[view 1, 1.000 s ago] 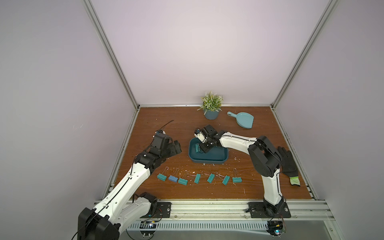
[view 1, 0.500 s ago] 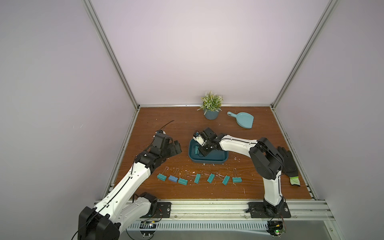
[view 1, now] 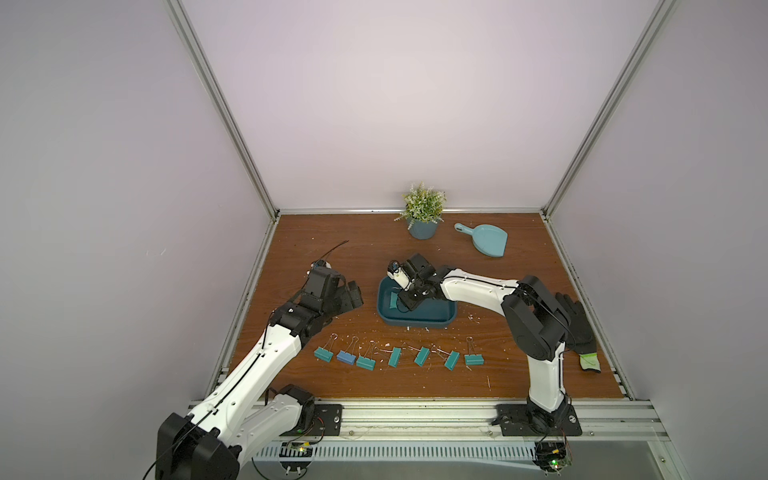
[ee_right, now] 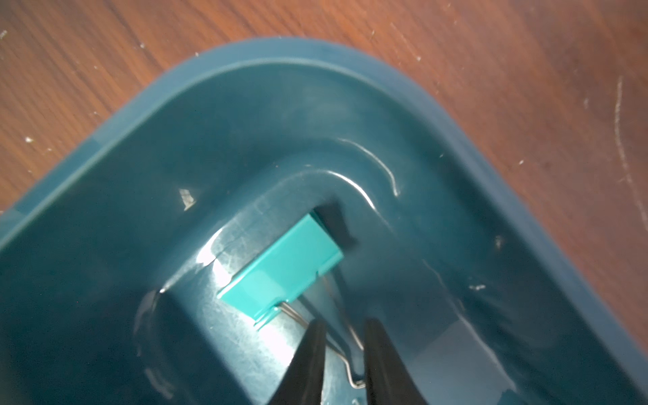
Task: Take out the binder clips from the storage box
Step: Pick up the binder clip from the storage box.
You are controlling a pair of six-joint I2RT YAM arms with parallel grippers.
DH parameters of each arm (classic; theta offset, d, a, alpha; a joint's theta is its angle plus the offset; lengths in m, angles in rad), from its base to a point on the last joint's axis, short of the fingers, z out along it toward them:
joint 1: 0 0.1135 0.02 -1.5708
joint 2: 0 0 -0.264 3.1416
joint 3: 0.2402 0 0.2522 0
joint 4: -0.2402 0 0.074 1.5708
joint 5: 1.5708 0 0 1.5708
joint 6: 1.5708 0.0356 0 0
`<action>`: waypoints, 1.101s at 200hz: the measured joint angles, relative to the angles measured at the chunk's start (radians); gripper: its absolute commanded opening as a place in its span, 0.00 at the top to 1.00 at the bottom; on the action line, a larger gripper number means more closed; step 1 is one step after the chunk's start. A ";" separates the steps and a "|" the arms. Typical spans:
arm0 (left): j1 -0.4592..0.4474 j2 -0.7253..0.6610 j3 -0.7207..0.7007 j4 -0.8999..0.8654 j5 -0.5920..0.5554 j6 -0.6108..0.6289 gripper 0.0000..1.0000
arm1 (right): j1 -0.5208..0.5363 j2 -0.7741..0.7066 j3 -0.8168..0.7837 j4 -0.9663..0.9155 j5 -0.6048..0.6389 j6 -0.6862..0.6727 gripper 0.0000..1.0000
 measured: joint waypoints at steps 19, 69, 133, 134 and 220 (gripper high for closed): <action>0.000 0.000 0.000 0.000 0.000 0.000 0.00 | -0.004 0.011 0.016 0.000 -0.002 -0.010 0.73; 0.000 0.000 0.000 0.000 0.000 0.000 0.00 | -0.003 0.045 0.029 0.004 -0.030 -0.019 0.73; 0.000 0.004 0.000 0.000 0.000 0.000 0.00 | 0.006 0.052 0.014 0.014 -0.028 -0.020 0.80; 0.000 0.004 0.000 0.000 0.000 0.000 0.00 | 0.006 0.052 0.014 0.014 -0.027 -0.020 0.81; 0.000 0.006 0.000 0.000 0.000 0.000 0.00 | 0.025 0.010 -0.032 0.036 0.001 0.046 1.00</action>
